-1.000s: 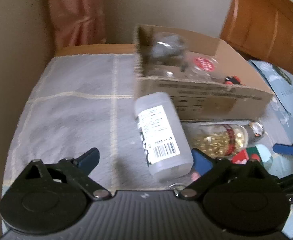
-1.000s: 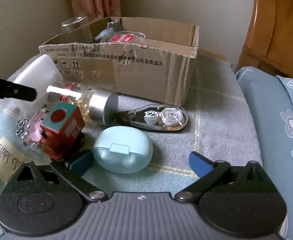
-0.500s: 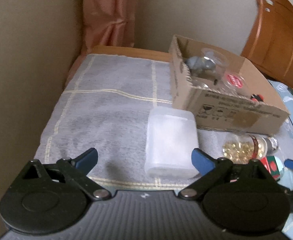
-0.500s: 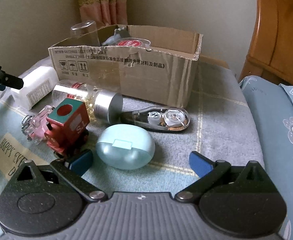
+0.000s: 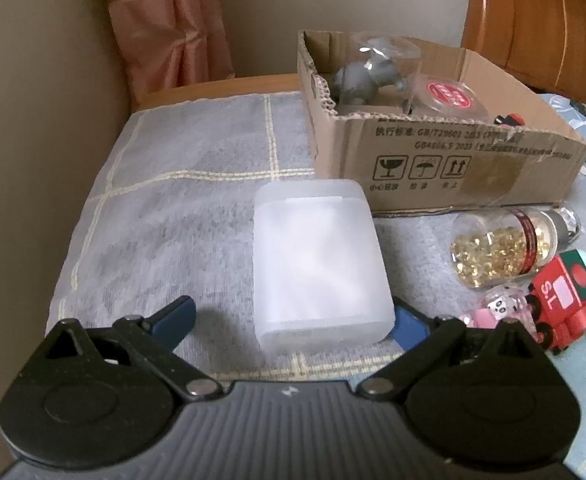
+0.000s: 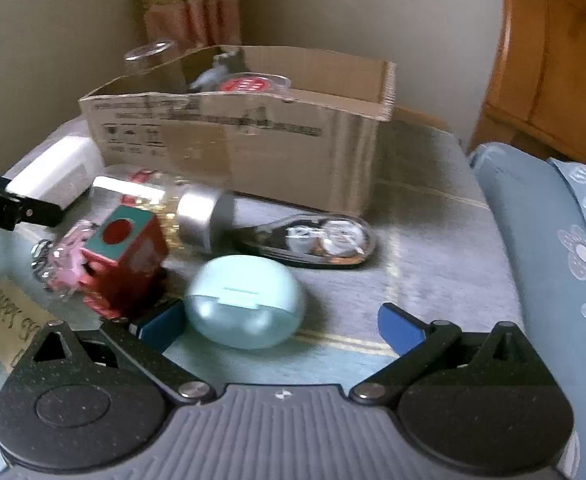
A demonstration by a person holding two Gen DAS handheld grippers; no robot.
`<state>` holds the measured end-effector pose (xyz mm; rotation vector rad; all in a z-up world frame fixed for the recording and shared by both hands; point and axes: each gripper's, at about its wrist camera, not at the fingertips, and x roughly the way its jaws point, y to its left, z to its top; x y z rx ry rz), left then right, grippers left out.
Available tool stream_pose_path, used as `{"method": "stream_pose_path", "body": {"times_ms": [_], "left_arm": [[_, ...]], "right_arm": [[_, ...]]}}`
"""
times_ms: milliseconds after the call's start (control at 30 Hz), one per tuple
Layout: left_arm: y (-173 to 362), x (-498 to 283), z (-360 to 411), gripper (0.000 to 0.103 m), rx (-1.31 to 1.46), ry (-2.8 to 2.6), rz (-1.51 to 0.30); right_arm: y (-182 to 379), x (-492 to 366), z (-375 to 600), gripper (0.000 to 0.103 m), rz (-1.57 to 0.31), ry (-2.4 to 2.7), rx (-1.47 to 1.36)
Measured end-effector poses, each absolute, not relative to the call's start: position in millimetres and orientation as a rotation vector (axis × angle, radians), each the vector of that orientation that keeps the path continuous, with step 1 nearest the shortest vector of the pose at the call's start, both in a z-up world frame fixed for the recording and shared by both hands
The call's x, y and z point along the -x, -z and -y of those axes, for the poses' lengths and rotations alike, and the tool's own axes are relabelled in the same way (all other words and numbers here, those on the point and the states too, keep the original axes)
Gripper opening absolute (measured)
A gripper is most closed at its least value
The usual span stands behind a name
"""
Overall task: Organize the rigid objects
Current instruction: 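Grasp the white bottle with the left tool while the right tool grasps the mint-green case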
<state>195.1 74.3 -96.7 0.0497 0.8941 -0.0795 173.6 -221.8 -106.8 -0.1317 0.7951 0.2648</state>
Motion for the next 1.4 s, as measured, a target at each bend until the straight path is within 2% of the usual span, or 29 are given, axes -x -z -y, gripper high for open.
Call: {"method": "stream_pose_path", "body": {"times_ms": [367,600,900,967,1400], "left_arm": [[104,-210,-69,0.100,-0.046,0.102,-0.878],[102,-217,-66,0.096,-0.060,0.115,-0.871],[97,-221,-62,0.079,-0.079,0.145,-0.868],[96,-221,-61,0.068,-0.081,0.156,-0.871],[80,-207,-63,0.068,-0.075,0.200,-0.917]], "right_arm": [[105,-171,217,0.102,-0.783,-0.268,0.189],[103,-177,207,0.083,-0.783,-0.299,0.146],[101,-177,212,0.067,-0.789,-0.286,0.150],[100,-178,213,0.066,-0.795,-0.283,0.145],[93,-171,215,0.066,-0.810,-0.308,0.141]]}}
